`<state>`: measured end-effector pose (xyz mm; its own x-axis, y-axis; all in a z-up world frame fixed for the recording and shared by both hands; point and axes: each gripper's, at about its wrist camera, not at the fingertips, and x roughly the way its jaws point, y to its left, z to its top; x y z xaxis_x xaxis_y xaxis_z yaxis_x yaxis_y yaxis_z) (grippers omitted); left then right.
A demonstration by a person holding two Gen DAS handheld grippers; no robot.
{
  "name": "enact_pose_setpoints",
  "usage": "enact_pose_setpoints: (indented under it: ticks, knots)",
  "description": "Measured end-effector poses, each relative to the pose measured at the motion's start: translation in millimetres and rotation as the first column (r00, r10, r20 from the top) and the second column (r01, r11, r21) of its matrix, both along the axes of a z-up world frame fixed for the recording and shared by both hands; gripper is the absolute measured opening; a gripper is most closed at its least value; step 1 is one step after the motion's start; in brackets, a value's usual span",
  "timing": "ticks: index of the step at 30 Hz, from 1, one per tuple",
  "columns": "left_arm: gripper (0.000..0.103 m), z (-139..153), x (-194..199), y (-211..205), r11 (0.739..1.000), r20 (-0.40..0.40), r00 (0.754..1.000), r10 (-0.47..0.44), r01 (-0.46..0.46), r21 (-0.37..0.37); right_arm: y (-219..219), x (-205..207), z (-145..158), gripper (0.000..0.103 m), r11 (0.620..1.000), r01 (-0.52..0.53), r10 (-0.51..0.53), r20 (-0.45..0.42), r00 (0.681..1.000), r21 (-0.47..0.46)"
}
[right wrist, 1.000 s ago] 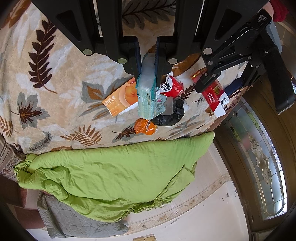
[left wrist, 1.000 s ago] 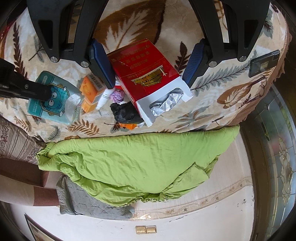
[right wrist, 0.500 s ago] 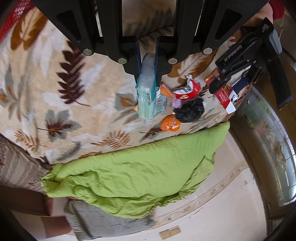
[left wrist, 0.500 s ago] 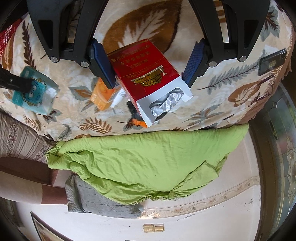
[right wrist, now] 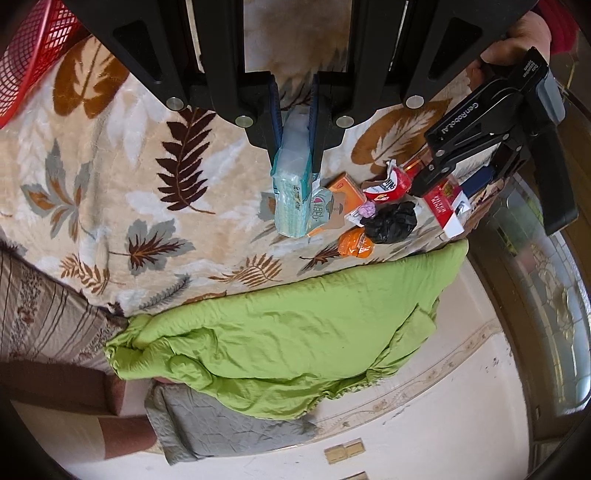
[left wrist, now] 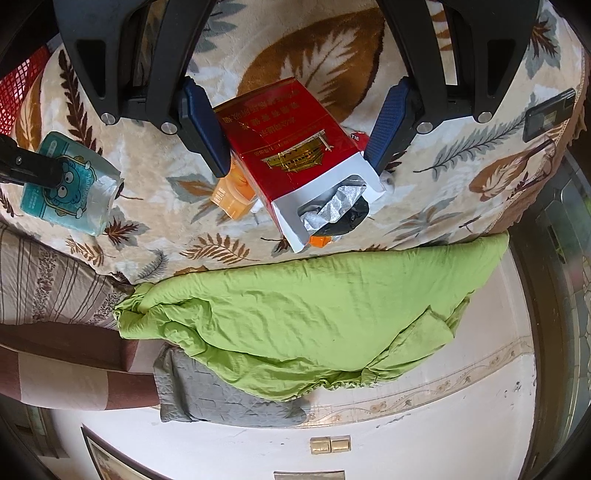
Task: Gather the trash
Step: 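Lift the red cigarette pack and tissue pack off the bed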
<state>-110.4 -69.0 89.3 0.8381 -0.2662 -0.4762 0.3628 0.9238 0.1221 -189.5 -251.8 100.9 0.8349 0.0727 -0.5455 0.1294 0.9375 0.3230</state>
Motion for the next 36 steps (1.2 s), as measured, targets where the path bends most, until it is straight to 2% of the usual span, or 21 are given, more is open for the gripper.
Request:
enact_pose_setpoints:
  ticks: [18, 21, 30, 36]
  knots:
    - [0.074, 5, -11, 3, 1.000, 0.006, 1.000, -0.001, 0.001, -0.008, 11, -22, 4, 0.014, 1.000, 0.008, -0.008, -0.011, 1.000, -0.009]
    - [0.074, 5, -17, 7, 1.000, -0.016, 1.000, -0.001, 0.001, -0.016, 11, -27, 3, 0.014, 1.000, 0.008, -0.008, -0.013, 1.000, -0.008]
    - [0.073, 13, -49, 29, 0.999, -0.100, 0.995, 0.005, -0.010, -0.052, 10, -40, 0, 0.014, 0.998, -0.008, 0.008, -0.006, 1.000, 0.066]
    - [0.073, 29, -80, 25, 0.992, -0.118, 0.989, -0.085, 0.073, -0.103, 8, -63, 1, 0.014, 0.989, -0.032, 0.034, -0.015, 0.999, 0.141]
